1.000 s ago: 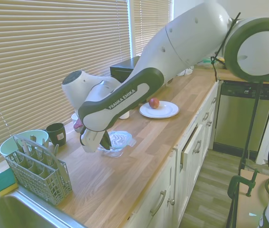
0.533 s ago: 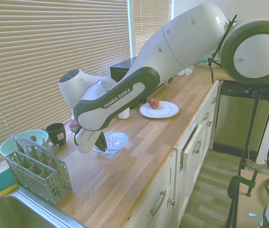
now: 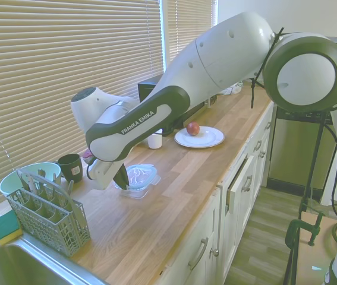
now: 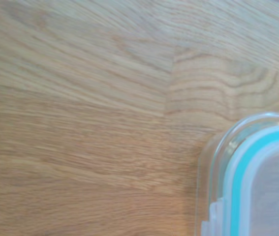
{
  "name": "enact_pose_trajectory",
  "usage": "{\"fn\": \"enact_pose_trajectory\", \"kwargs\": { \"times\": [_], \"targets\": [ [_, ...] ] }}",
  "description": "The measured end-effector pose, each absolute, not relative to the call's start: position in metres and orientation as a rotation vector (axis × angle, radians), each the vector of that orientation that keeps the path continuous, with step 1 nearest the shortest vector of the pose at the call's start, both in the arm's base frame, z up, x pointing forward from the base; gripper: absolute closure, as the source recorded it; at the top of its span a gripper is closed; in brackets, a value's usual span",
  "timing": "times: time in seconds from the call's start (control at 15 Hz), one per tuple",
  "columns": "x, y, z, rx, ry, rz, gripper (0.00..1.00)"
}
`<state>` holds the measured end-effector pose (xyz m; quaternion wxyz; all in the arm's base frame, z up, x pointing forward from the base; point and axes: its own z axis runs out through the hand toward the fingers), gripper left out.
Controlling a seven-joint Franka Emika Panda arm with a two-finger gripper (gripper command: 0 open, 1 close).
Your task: Cover the lid of the food container
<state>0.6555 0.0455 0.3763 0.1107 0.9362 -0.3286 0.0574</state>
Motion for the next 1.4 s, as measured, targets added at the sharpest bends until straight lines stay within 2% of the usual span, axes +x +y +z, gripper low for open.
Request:
{"fn": "enact_pose_trajectory", "kwargs": {
  "times": [0.67,0.73,1.4],
  "targets": [
    [0.662,0.035,0.376,2.751,-1.01,0.166,1.0],
    [0.663,0.034,0.375,2.751,-1.012,0.166,0.0],
    [0.663,0.034,0.376,2.749,-1.013,0.162,0.0]
  ]
}}
